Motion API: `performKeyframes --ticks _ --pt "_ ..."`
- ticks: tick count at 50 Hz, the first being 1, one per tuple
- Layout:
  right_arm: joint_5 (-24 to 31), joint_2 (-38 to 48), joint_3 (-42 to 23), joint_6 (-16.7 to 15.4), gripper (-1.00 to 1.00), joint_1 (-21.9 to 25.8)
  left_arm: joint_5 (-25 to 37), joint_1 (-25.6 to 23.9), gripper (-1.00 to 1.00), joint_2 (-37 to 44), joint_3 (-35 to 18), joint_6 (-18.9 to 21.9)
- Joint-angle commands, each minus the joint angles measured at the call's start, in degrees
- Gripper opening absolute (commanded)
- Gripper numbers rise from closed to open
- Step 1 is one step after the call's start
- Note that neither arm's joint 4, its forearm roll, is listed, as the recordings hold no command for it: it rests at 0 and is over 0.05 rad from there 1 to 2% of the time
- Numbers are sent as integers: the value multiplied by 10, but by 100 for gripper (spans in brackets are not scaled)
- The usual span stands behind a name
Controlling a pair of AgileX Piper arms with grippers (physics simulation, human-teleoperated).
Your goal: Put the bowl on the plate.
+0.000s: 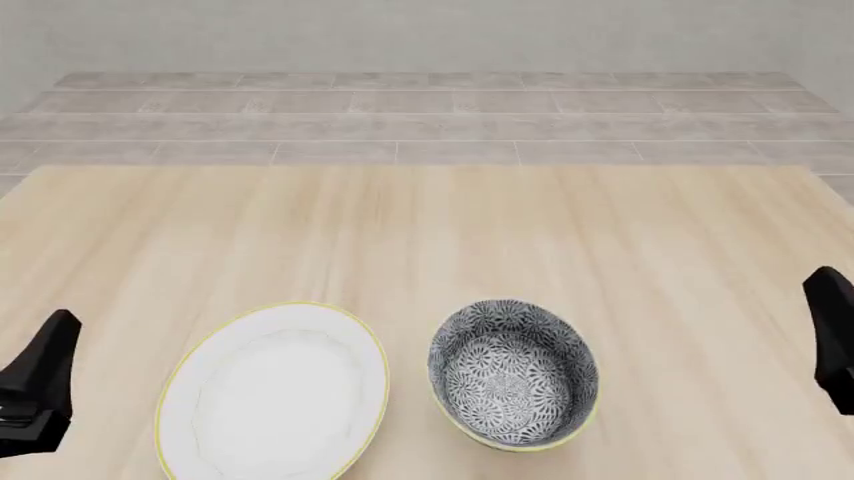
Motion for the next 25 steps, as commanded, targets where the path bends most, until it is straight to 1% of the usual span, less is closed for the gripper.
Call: performKeyframes --ticks 1,2,3,4,5,6,7,9,10,11,12,13,14,15,16,17,18,19,21,22,23,24,25 --pt "46 87 -116 -4 100 3 0 0 100 0 0 0" --pt "50 104 -128 -22 100 -4 0 0 100 0 0 0" --pt "54 120 -139 -31 100 -8 0 0 100 0 0 0" --pt "63 120 -155 -33 100 5 0 0 100 0 0 0" --pt "64 120 -155 -33 100 5 0 0 100 0 0 0" --pt "73 118 -167 -26 100 4 0 0 100 0 0 0" --pt "81 128 -184 -30 100 5 0 0 100 0 0 0" --pt "89 157 -203 -25 100 9 0 0 100 0 0 0" --pt "96 173 -219 -35 100 16 0 0 100 0 0 0" --pt "100 186 -229 -49 100 13 0 0 100 0 0 0" --pt "103 200 -238 -70 100 10 0 0 100 0 0 0" --pt "109 221 -251 -83 100 22 0 0 100 0 0 0" --pt "112 232 -259 -85 100 34 0 0 100 0 0 0" --pt "117 245 -270 -80 100 45 0 0 100 0 0 0" --pt "121 251 -278 -72 100 48 0 0 100 0 0 0" --pt "121 251 -278 -72 100 48 0 0 100 0 0 0" --pt "128 267 -287 -57 100 62 0 0 100 0 0 0" --pt "132 279 -298 -57 100 74 0 0 100 0 0 0" --pt "140 297 -316 -51 100 71 0 0 100 0 0 0" --pt "146 310 -324 -53 100 82 0 0 100 0 0 0" --pt "152 328 -332 -26 100 96 0 0 100 0 0 0" --pt "156 335 -344 29 100 98 0 0 100 0 0 0" --pt "162 346 -351 60 100 96 0 0 100 0 0 0"
